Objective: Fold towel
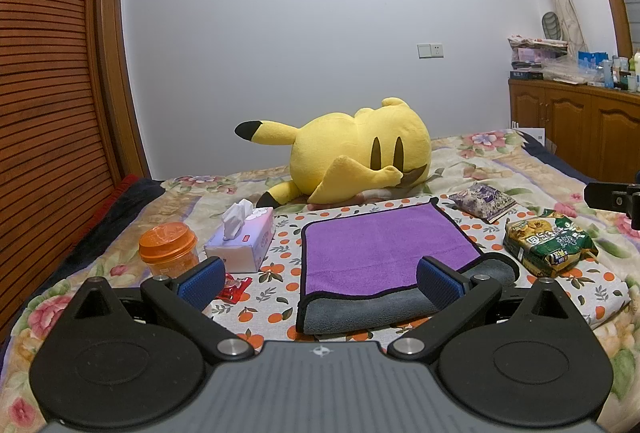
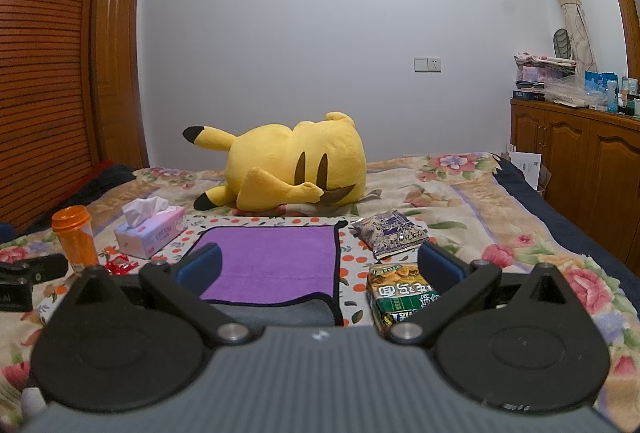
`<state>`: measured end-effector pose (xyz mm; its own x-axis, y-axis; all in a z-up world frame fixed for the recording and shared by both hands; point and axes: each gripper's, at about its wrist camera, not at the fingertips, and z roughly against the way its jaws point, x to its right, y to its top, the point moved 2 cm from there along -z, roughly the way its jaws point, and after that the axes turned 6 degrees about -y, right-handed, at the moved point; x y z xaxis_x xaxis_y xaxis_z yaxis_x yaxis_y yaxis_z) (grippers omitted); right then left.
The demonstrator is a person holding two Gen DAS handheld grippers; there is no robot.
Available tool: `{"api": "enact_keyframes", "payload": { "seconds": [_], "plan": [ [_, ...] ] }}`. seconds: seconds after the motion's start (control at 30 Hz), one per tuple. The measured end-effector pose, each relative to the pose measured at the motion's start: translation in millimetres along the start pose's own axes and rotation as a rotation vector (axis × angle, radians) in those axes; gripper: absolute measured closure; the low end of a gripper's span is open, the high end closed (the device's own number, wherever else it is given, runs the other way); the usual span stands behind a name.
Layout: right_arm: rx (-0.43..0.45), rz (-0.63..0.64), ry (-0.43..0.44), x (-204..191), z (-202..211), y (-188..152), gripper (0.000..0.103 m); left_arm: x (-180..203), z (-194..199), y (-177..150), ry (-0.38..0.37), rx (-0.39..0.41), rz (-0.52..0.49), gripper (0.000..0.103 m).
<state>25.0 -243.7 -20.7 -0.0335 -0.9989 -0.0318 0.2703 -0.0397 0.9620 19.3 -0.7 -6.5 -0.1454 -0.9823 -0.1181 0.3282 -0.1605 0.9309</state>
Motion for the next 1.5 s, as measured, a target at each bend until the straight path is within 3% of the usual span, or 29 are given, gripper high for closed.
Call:
{"api": "enact_keyframes", "payload": {
  "seconds": [0.83,1.2,1.5],
  "plan": [
    [-0.005,0.000,0.002,5,1,-2,0.000,-5,-2,-4,-0.003,-0.012,-0.003,0.000],
    [-0.095,0.036,0.002,-4,-20,-8,0.000,-1,-21,-15,-0.023,-0.141,-0.006,0.000],
    [-0.123,0.057,0.023,-10,-34,-8,0.000,-1,-44,-13,-0.020,-0.189,-0.019,0.000]
  ]
}}
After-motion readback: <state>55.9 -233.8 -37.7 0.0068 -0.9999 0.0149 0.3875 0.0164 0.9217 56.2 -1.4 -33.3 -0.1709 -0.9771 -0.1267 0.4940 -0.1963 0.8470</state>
